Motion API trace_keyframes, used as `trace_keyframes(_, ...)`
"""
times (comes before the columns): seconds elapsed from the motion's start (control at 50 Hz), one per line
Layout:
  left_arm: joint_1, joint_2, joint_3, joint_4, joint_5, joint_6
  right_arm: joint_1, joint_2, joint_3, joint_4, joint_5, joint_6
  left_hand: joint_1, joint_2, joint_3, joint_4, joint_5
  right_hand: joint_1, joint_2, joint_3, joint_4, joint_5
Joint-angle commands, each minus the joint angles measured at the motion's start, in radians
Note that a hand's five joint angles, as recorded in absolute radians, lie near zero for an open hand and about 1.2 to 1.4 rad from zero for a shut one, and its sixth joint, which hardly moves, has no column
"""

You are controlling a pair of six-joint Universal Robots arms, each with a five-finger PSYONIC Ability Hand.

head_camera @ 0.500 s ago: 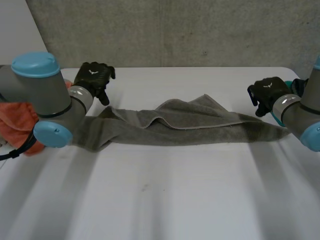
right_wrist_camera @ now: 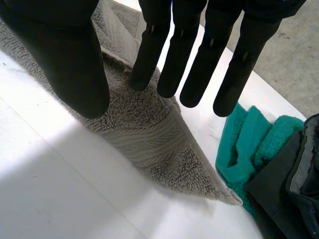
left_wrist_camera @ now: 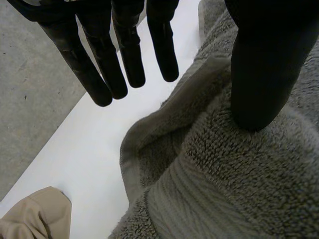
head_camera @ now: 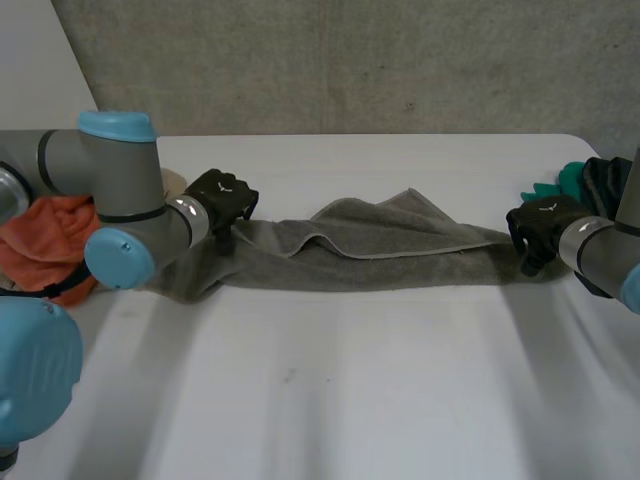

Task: Fold the laundry.

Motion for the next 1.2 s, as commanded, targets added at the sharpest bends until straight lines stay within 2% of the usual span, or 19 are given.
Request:
trace_keyframes(0.02,-0.011,-0.063,0.082,0.037,0.017,0.004,-0.001,0.019,-0.002,-0.007,0.003,0.000,0.347,0.349,0.352,0.342,0.352,0.091,0.101,0.097,0.095,0.115)
trace_keyframes(0.08,-0.020,-0.086,0.116,0.009,0.034,0.012,-0.003,0.024,-0.002,-0.007,0.005,-0.005,0.810,0.812,0.815,0.805,0.815,0.067,0.078,0.073,0.072,0.092)
trace_keyframes(0.18,-0.034,-0.052,0.117,-0.045,0.031,0.027,-0.016,0.018,-0.011,-0.002,0.007,0.000,0.811,0.813,0.817,0.807,0.816,-0.155,-0.145,-0.149,-0.151,-0.131)
trace_keyframes(0.28,-0.028,0.114,0.019,-0.037,0.035,0.026,-0.018,-0.008,-0.036,0.030,0.002,0.006,0.811,0.813,0.817,0.807,0.816,-0.466,-0.456,-0.460,-0.462,-0.442)
trace_keyframes(0.36,-0.019,0.252,-0.068,-0.008,0.051,0.030,-0.007,-0.013,-0.072,0.084,-0.010,0.021,0.811,0.813,0.817,0.807,0.816,-0.613,-0.603,-0.607,-0.609,-0.589)
trace_keyframes(0.54,0.004,0.488,-0.206,0.007,0.123,0.050,0.048,0.051,-0.160,0.131,-0.088,0.072,0.811,0.813,0.817,0.807,0.816,-0.705,-0.694,-0.699,-0.701,-0.680)
trace_keyframes(0.7,0.017,0.594,-0.254,0.033,0.146,0.013,0.102,0.165,-0.218,0.076,-0.073,0.074,0.811,0.813,0.817,0.807,0.816,-0.699,-0.689,-0.693,-0.695,-0.675)
trace_keyframes(0.72,0.018,0.601,-0.259,0.038,0.149,0.006,0.103,0.176,-0.224,0.067,-0.064,0.078,0.811,0.813,0.817,0.807,0.816,-0.676,-0.665,-0.670,-0.671,-0.651)
trace_keyframes(0.78,0.024,0.620,-0.277,0.058,0.154,-0.030,0.108,0.208,-0.237,0.041,-0.039,0.086,0.811,0.813,0.817,0.807,0.816,-0.374,-0.364,-0.368,-0.370,-0.350)
trace_keyframes(0.8,0.026,0.623,-0.279,0.064,0.155,-0.039,0.108,0.214,-0.237,0.035,-0.038,0.092,0.811,0.813,0.817,0.807,0.816,-0.210,-0.200,-0.204,-0.206,-0.186)
trace_keyframes(0.82,0.029,0.623,-0.280,0.078,0.154,-0.059,0.115,0.223,-0.238,0.030,-0.042,0.103,0.811,0.813,0.817,0.807,0.816,0.134,0.145,0.140,0.139,0.159)
trace_keyframes(0.84,0.031,0.623,-0.280,0.086,0.152,-0.066,0.119,0.226,-0.237,0.032,-0.046,0.109,0.811,0.813,0.817,0.807,0.816,0.231,0.241,0.237,0.235,0.255)
trace_keyframes(0.88,0.035,0.623,-0.279,0.104,0.152,-0.080,0.125,0.232,-0.235,0.036,-0.055,0.121,0.811,0.813,0.817,0.807,0.816,0.331,0.342,0.337,0.335,0.356)
trace_keyframes(0.9,0.040,0.615,-0.276,0.121,0.150,-0.095,0.128,0.232,-0.237,0.045,-0.068,0.129,0.811,0.813,0.817,0.807,0.816,0.483,0.493,0.489,0.487,0.507)
trace_keyframes(0.98,0.052,0.595,-0.262,0.156,0.144,-0.123,0.131,0.205,-0.231,0.088,-0.093,0.146,0.811,0.813,0.817,0.807,0.816,0.514,0.524,0.519,0.518,0.538)
trace_keyframes(1.02,0.052,0.587,-0.256,0.161,0.144,-0.128,0.129,0.183,-0.225,0.110,-0.096,0.150,0.811,0.813,0.817,0.807,0.816,0.245,0.256,0.251,0.249,0.270)
trace_keyframes(1.06,0.052,0.578,-0.248,0.159,0.144,-0.129,0.126,0.142,-0.212,0.139,-0.096,0.167,0.811,0.813,0.817,0.807,0.816,-0.253,-0.242,-0.247,-0.248,-0.228)
trace_keyframes(1.2,0.047,0.597,-0.246,0.130,0.141,-0.142,0.123,0.038,-0.153,0.147,-0.122,0.230,0.811,0.813,0.817,0.807,0.816,-0.297,-0.286,-0.291,-0.292,-0.272)
